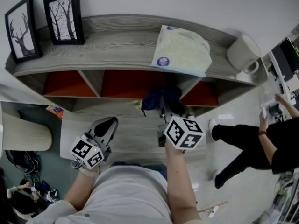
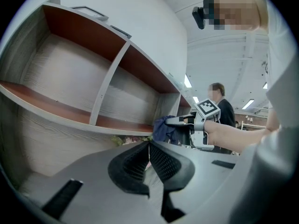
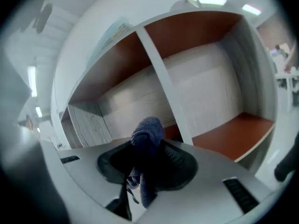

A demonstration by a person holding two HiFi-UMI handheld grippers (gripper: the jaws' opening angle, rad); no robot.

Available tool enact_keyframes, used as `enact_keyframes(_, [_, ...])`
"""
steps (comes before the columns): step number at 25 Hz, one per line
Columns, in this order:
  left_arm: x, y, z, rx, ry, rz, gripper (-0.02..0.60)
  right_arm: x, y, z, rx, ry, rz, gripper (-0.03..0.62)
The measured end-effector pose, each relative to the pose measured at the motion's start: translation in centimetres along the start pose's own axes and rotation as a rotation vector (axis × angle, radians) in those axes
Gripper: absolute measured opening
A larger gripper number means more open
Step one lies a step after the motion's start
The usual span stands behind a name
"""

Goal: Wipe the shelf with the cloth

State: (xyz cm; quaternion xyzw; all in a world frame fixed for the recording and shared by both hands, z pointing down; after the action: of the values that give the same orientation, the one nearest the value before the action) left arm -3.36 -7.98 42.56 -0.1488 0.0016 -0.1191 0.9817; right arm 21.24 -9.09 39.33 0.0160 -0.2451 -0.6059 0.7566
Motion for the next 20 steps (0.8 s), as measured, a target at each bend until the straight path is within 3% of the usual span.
enact_keyframes(5, [0.3, 0.3, 0.0, 0.000, -0.006, 0.008, 0.015, -0.2, 0.6, -0.3, 0.355, 0.013, -0.076, 0.118])
enact_keyframes(13, [0.6, 0.4, 0.2, -0.002, -0.007, 0.004, 0.015, 0.4, 2.3, 0.0, 0.792, 0.062, -0.115, 0.117])
enact_keyframes(20, [0.3, 0.2, 0.3, -0.006, -0.001, -0.010, 0.015, 0.3, 2.8, -0.7, 0.959, 0.090, -0.149, 0.115])
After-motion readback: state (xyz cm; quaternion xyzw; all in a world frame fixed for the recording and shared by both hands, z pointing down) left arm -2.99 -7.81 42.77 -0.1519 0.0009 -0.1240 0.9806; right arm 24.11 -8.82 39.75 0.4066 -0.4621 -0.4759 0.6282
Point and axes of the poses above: the fingertips, and each gripper's own axes: x forward along the fingers, y to its right, z out of its underside, the point moved 5 cm from there along -x, backward along the fingers, and after that the axes turned 15 degrees about z, right-handed, at the moved point
